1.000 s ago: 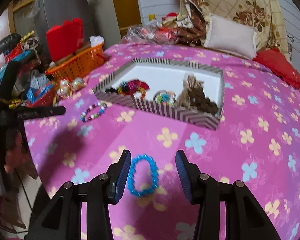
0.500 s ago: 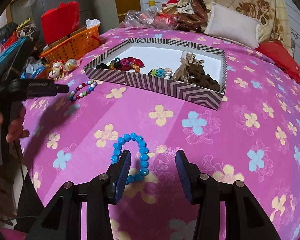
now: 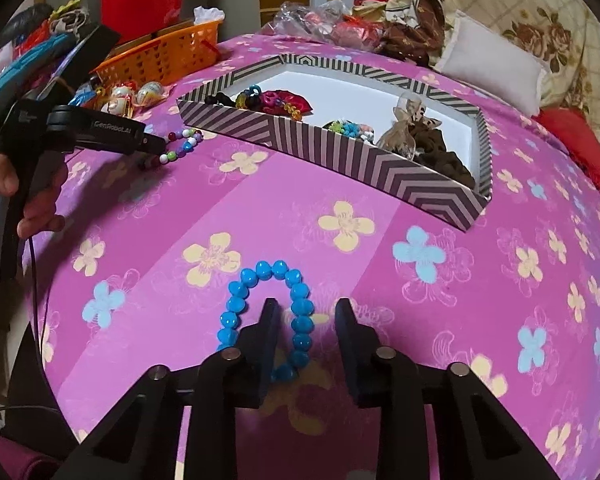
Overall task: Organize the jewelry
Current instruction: 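Grasp the white bead bracelet with the left tool while the right tool grasps the blue bead bracelet, then carry both bracelets over the white box with both tools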
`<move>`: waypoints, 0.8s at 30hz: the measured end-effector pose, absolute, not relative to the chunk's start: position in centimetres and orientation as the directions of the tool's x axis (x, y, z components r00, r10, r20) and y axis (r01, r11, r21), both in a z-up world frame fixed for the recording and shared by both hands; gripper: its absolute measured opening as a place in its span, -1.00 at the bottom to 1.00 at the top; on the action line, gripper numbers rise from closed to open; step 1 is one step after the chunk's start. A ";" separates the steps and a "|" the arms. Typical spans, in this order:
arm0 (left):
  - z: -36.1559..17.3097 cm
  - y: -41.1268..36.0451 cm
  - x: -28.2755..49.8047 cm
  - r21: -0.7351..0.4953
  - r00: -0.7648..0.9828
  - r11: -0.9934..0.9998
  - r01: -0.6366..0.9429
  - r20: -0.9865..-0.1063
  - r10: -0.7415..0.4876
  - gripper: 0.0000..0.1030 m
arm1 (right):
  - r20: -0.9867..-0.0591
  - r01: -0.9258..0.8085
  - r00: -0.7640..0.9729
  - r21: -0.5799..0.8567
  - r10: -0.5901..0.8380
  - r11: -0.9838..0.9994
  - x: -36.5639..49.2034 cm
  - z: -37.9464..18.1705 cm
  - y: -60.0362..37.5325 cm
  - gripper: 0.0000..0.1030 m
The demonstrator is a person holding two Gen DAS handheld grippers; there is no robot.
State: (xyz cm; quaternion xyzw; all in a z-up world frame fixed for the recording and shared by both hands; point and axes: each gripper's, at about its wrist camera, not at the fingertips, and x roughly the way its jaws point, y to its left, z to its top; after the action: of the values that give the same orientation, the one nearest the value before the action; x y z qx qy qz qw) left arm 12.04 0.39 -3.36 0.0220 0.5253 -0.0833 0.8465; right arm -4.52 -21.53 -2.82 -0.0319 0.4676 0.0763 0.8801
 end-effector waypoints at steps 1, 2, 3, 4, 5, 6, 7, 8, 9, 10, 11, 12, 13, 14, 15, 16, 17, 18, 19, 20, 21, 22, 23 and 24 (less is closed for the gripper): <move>-3.4 0.2 12.2 -0.044 0.436 0.985 0.168 -0.893 -0.115 0.10 | -0.827 -0.167 0.552 0.013 0.104 0.986 -4.5 -2.8 -21.5 -0.66; -3.4 0.0 12.3 -0.035 0.438 0.984 0.174 -0.892 -0.109 0.10 | -0.827 -0.172 0.553 0.011 0.106 0.985 -4.5 -2.8 -21.5 -0.76; -3.5 -0.2 12.3 -0.022 0.443 0.983 0.181 -0.891 -0.101 0.10 | -0.826 -0.177 0.553 0.011 0.109 0.984 -4.5 -2.8 -21.4 -0.79; -3.6 -0.5 12.2 -0.004 0.448 0.982 0.190 -0.890 -0.090 0.09 | -0.825 -0.180 0.555 0.007 0.108 0.984 -4.5 -2.8 -21.3 -0.79; -3.5 -0.7 12.2 -0.004 0.456 0.979 0.202 -0.885 -0.098 -0.08 | -0.824 -0.181 0.557 0.005 0.107 0.983 -4.6 -2.8 -21.3 -0.79; -3.5 -0.9 12.1 -0.005 0.460 0.977 0.213 -0.882 -0.105 -0.37 | -0.822 -0.182 0.558 0.009 0.111 0.983 -4.6 -2.8 -21.3 -0.79; -3.4 -1.1 12.0 -0.009 0.456 0.974 0.228 -0.882 -0.115 -0.55 | -0.822 -0.181 0.558 0.015 0.115 0.983 -4.6 -2.8 -21.3 -0.79; -3.3 -1.2 12.0 -0.019 0.447 0.972 0.236 -0.886 -0.126 -0.84 | -0.820 -0.177 0.559 0.024 0.121 0.984 -4.6 -2.8 -21.4 -0.79; -3.3 -1.3 12.0 -0.032 0.435 0.970 0.240 -0.890 -0.137 -0.84 | -0.819 -0.174 0.560 0.031 0.125 0.984 -4.7 -2.7 -21.5 -0.80; -3.3 -1.2 12.0 -0.038 0.432 0.971 0.238 -0.891 -0.141 -0.84 | -0.815 -0.168 0.564 0.041 0.130 0.985 -4.8 -2.6 -21.6 -0.80; -3.3 -1.2 11.9 -0.044 0.431 0.971 0.237 -0.890 -0.146 -0.85 | -0.810 -0.162 0.571 0.045 0.131 0.986 -4.9 -2.4 -21.6 -0.80; -3.2 -1.1 11.7 -0.057 0.431 0.970 0.237 -0.889 -0.157 -0.85 | -0.803 -0.157 0.581 0.050 0.133 0.986 -5.0 -2.1 -21.7 -0.80; -3.0 -1.0 11.5 -0.065 0.435 0.969 0.238 -0.885 -0.166 -0.85 | -0.797 -0.154 0.589 0.053 0.135 0.987 -5.1 -1.7 -21.7 -0.80; -2.7 -0.8 11.2 -0.074 0.441 0.968 0.241 -0.880 -0.177 -0.85 | -0.792 -0.154 0.595 0.057 0.139 0.986 -5.1 -1.3 -21.8 -0.80; -2.3 -0.8 10.8 -0.081 0.446 0.966 0.246 -0.875 -0.187 -0.85 | -0.784 -0.156 0.604 0.062 0.145 0.986 -5.2 -0.7 -21.8 -0.80; -1.8 -0.7 10.4 -0.087 0.453 0.963 0.253 -0.869 -0.197 -0.85 | -0.779 -0.158 0.610 0.063 0.147 0.985 -5.3 -0.3 -21.7 -0.80; -1.3 -0.8 10.1 -0.089 0.460 0.962 0.260 -0.864 -0.204 -0.85 | -0.772 -0.162 0.618 0.061 0.149 0.985 -5.3 0.2 -21.6 -0.80; -0.6 -0.8 9.6 -0.092 0.469 0.959 0.268 -0.857 -0.213 -0.85 | -0.764 -0.165 0.627 0.061 0.152 0.984 -5.4 0.9 -21.5 -0.80; -0.1 -0.9 9.3 -0.095 0.475 0.957 0.275 -0.852 -0.221 -0.85 | -0.757 -0.167 0.635 0.063 0.156 0.984 -5.5 1.4 -21.4 -0.80; 0.7 -1.0 8.9 -0.101 0.483 0.953 0.284 -0.844 -0.234 -0.85 | -0.752 -0.171 0.639 0.067 0.162 0.983 -5.5 1.7 -21.4 -0.80; 1.3 -1.0 8.7 -0.106 0.489 0.951 0.290 -0.838 -0.243 -0.85 | -0.746 -0.174 0.645 0.073 0.169 0.982 -5.5 2.3 -21.3 -0.80; 1.9 -1.1 8.4 -0.112 0.493 0.948 0.296 -0.832 -0.252 -0.85 | -0.740 -0.176 0.650 0.077 0.174 0.981 -5.5 2.7 -21.4 -0.80; 2.4 -1.2 8.3 -0.117 0.497 0.946 0.301 -0.828 -0.260 -0.85 | -0.735 -0.179 0.653 0.081 0.180 0.981 -5.5 3.0 -21.4 -0.80; 3.0 -1.4 8.0 -0.121 0.504 0.943 0.308 -0.821 -0.270 -0.85 | -0.731 -0.183 0.657 0.083 0.185 0.980 -5.5 3.4 -21.3 -0.80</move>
State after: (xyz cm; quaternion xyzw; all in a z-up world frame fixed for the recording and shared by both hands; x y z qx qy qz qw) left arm 7.97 -1.36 3.04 0.0203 0.4694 -0.1668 0.8668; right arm -5.48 -21.29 3.40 0.0011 0.4019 0.1010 0.9101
